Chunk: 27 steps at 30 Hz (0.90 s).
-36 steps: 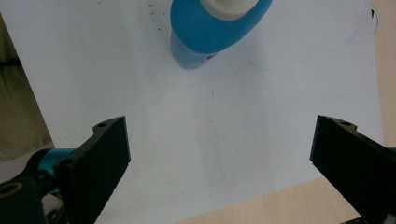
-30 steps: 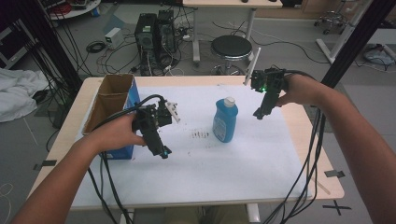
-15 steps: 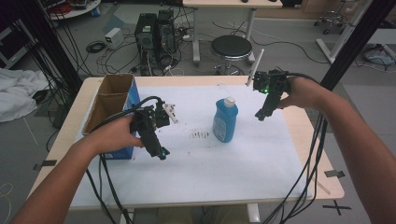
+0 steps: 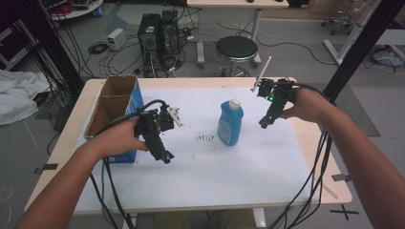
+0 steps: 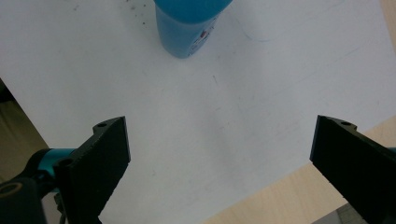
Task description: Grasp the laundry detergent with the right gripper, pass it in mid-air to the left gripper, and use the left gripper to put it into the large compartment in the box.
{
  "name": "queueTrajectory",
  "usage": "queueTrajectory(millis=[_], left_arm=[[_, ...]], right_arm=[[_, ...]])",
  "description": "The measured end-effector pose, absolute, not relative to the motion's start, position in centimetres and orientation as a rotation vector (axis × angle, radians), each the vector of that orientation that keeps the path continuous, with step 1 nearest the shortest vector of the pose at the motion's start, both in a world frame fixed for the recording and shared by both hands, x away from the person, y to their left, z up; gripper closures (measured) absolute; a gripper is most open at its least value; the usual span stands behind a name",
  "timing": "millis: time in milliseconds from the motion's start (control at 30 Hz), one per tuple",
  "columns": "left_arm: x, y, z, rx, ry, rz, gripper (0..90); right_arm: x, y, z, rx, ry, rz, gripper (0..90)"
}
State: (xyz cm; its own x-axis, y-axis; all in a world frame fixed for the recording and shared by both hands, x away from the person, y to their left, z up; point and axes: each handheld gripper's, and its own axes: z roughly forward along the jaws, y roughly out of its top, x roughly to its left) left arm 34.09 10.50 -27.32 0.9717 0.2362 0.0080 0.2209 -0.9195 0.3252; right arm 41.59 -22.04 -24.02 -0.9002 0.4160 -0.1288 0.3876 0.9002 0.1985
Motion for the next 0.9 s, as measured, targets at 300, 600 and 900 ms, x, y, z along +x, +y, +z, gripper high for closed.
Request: queueTrajectory(millis=[300,600,900], left_arm=[[34.0,10.9,-27.6,2.79,0.345,0.065,4.4],[34.2,11.0,-27.7,2.791,0.348,0.068,4.4],[34.3,10.9,-27.8,2.785,0.349,0.074,4.4]], right_arm=[[41.4,-22.0,-25.0,0.825,2.871,0.306,3.9],[41.2,-22.1,-26.2,1.102,2.814,0.388,3.9],[40.8,-21.7,-26.7,1.24,2.763,0.454,3.9]])
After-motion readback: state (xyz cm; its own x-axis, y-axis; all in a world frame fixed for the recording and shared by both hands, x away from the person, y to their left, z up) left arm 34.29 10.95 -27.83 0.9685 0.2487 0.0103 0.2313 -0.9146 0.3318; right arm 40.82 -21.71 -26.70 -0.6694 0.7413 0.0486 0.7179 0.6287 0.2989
